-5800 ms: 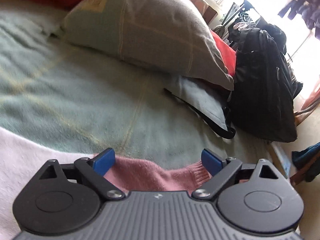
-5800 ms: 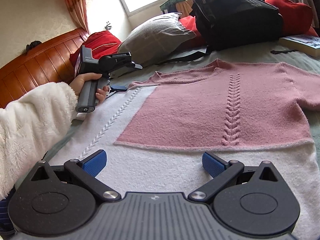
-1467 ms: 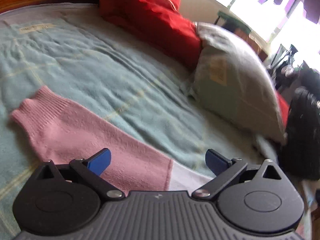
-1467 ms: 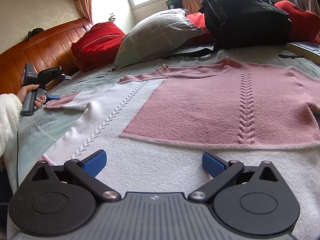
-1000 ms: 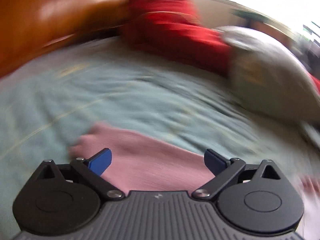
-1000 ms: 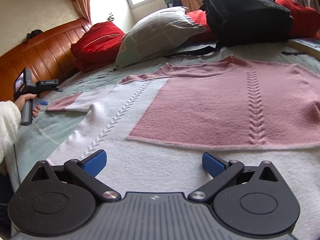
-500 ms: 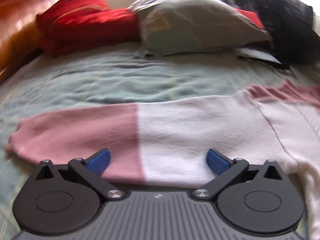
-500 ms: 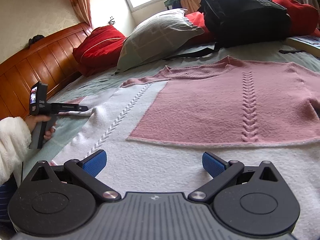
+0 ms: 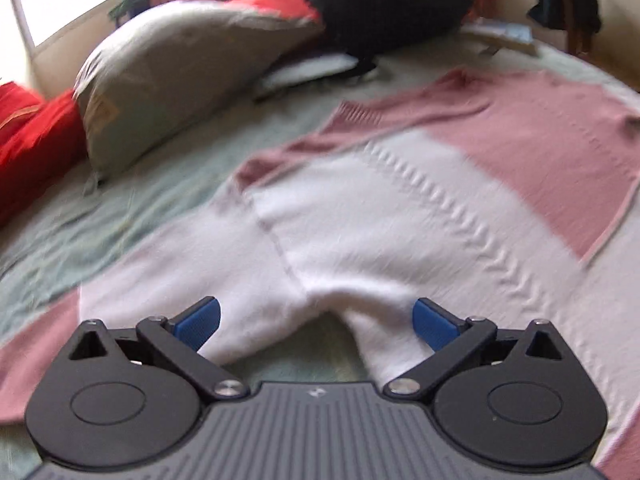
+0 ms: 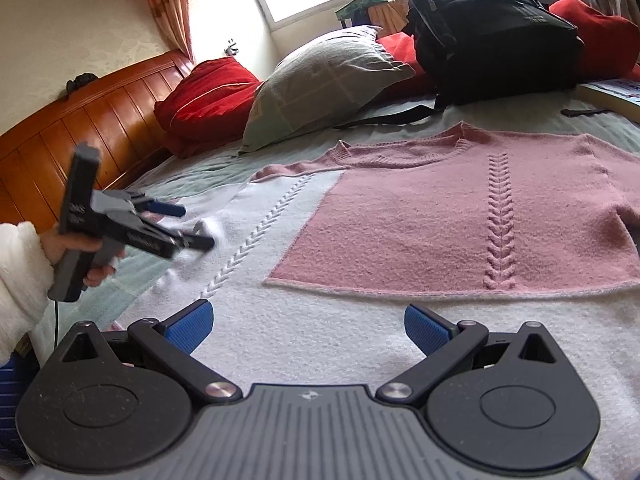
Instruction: Fold clothes
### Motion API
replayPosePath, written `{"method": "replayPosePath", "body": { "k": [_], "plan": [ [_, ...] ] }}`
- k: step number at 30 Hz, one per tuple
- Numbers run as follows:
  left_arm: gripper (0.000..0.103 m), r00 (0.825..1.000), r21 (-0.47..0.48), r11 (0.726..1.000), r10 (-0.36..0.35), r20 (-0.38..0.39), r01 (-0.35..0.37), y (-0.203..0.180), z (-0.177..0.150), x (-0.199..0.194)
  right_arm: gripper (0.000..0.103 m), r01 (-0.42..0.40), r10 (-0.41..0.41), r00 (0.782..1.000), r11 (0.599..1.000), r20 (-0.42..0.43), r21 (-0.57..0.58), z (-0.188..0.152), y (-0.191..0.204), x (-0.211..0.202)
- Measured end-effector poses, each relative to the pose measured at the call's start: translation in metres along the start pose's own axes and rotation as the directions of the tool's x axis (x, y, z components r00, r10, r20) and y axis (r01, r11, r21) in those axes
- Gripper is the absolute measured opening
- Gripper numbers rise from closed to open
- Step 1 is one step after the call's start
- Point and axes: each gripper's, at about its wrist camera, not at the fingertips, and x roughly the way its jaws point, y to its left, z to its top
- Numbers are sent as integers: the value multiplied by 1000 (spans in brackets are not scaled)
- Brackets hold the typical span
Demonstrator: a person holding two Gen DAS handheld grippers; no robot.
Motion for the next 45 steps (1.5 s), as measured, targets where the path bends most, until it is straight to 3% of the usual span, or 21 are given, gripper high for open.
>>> {"method": "replayPosePath", "body": {
  "k": [8,15,19,22,28,34,36,41,45],
  "plan": [
    [102,996,-25,996,91,11,-91,-4,-10,-25,103,9,-9,1000,1000,-4,21,-1,-8,0],
    [102,994,101,994,21,105,-31,-68,8,-92,103,60,-59,997,998,51,-24,8,-3,-26],
    [102,991,160,987,-13,131,-8,-105,-1,-121,103,126,-123,987,992,106,-22,13,-1,-58],
    [102,990,187,982,-34,135,8,-130,-12,-135,103,189,-185,980,980,71,-57,2,2,-73],
    [102,997,80,995,-65,43,62,-151,-62,-116,103,318,-329,944,925,-17,-209,-41,18,-74],
    [102,997,-100,992,-73,23,75,-151,-104,-130,103,321,-346,938,902,-36,-290,-77,31,-50],
    [102,996,-141,987,-77,37,82,-149,-120,-141,103,327,-337,941,902,13,-281,-88,30,-55],
    [102,995,-128,989,-72,67,81,-157,-150,-166,103,322,-314,947,916,72,-239,-107,23,-72],
    [102,987,-99,991,-70,141,85,-161,-145,-179,103,357,-345,934,905,89,-231,-113,30,-77]
  ]
}}
